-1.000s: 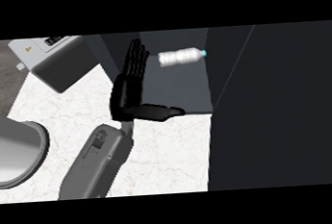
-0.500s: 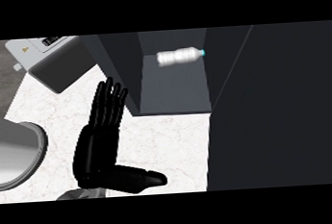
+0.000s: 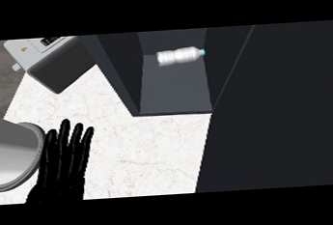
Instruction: Pick up the bottled water, place it into the cabinet and close the cabinet
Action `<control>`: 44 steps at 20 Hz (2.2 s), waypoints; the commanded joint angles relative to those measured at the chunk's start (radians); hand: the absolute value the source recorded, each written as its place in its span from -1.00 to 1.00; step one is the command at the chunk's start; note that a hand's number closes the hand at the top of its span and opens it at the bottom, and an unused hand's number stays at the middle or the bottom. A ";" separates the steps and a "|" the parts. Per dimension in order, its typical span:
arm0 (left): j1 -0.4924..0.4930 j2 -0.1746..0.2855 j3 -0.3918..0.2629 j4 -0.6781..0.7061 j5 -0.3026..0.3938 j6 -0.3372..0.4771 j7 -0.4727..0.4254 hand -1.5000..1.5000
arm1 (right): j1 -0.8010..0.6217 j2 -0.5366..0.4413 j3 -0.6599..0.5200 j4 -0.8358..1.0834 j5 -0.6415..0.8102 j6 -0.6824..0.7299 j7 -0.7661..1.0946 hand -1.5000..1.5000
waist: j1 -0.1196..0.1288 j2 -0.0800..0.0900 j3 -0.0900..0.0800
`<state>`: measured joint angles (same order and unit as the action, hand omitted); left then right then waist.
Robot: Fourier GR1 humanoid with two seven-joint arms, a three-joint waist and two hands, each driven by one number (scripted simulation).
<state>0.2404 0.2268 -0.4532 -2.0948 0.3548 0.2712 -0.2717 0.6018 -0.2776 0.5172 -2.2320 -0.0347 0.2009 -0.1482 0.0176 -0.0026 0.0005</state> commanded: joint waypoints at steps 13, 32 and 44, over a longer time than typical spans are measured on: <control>0.401 0.169 0.257 -0.228 0.229 -0.223 -0.130 -1.00 | -0.094 0.024 0.273 -0.159 0.183 0.038 0.226 1.00 | 0.021 -0.002 -0.004; 0.604 0.274 0.605 -0.198 0.539 -0.542 -0.180 -1.00 | -0.693 0.275 0.182 0.121 -0.053 -0.253 0.576 1.00 | 0.036 0.006 -0.002; 0.738 0.251 0.815 -0.144 0.689 -0.753 -0.180 -1.00 | -1.110 0.277 -0.178 0.481 -0.394 -0.263 0.531 1.00 | 0.016 0.005 0.000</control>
<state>0.9493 0.4685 0.2794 -2.2539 0.9730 -0.4296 -0.4644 -0.4084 -0.0026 0.4573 -1.8570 -0.3389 -0.1038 0.4028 0.0407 0.0015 -0.0004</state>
